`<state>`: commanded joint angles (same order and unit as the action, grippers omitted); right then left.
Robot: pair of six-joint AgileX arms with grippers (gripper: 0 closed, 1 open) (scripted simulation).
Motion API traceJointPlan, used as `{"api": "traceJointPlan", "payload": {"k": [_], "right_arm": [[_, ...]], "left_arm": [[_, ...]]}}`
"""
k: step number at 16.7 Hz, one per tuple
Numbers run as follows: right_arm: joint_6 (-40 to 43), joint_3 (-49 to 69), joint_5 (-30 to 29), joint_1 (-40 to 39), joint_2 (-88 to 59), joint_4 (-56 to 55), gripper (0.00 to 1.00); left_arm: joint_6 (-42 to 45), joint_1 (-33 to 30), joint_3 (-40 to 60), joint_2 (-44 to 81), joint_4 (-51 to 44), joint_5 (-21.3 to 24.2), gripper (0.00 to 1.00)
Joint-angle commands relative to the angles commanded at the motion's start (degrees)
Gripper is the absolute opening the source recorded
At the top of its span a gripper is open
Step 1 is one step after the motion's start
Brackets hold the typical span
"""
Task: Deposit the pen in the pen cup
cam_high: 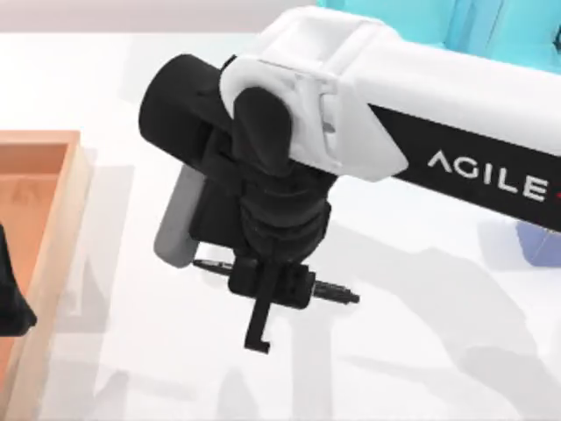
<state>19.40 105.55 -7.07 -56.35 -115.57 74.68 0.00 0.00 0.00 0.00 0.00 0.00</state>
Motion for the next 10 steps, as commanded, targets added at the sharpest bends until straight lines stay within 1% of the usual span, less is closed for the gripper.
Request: {"api": "traceJointPlan", "payload": {"k": [2, 7, 8, 10], "right_arm": [[-1.6, -0.9, -0.1, -1.8, 2.3, 2.1, 0.0], [-1.8, -0.8, 0.1, -1.7, 2.4, 2.3, 0.0], [-1.7, -0.9, 0.6, -1.2, 2.4, 1.7, 0.0], [-1.3, -1.6, 3.5, 1.2, 2.7, -0.9, 0.0]], "left_arm": [[0.0, 0.0, 0.0, 0.0, 0.0, 0.0, 1.0], [0.0, 0.0, 0.0, 0.0, 0.0, 0.0, 1.0], [0.0, 0.0, 0.0, 0.0, 0.0, 0.0, 1.0], [0.0, 0.0, 0.0, 0.0, 0.0, 0.0, 1.0]]}}
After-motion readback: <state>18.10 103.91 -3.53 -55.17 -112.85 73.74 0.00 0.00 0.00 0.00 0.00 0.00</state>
